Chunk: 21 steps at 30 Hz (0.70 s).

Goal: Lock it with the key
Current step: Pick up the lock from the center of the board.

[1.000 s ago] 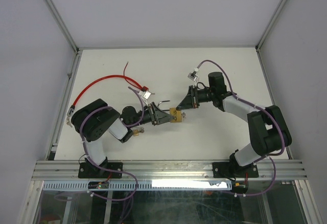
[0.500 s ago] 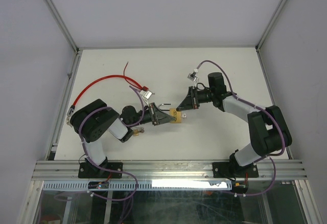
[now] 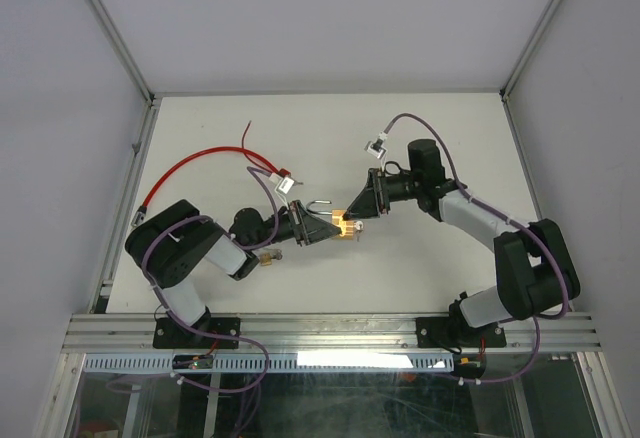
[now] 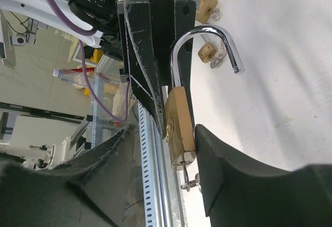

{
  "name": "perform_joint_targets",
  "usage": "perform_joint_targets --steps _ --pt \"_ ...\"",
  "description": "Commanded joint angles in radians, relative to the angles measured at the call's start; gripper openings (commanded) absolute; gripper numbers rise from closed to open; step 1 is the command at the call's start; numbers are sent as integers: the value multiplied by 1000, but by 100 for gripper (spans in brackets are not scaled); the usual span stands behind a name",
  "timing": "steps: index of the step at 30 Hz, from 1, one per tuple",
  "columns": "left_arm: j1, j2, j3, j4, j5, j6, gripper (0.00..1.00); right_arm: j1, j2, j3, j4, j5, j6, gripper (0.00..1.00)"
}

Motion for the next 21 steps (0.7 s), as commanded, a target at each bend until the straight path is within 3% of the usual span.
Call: perform_joint_targets --steps 1,7,12,15,21 --pt "-9 -69 15 287 -64 57 0 32 -45 9 61 -57 -6 51" --pt "-13 -77 26 287 -70 62 0 49 -30 12 64 -57 -1 34" --pt "-14 -91 20 286 -86 73 0 50 -37 11 68 -60 4 25" --pt "-14 -91 18 286 -94 73 0 51 -37 10 70 -65 3 27" --pt "-13 -93 18 286 -103 71 0 59 -38 8 71 -71 -3 40"
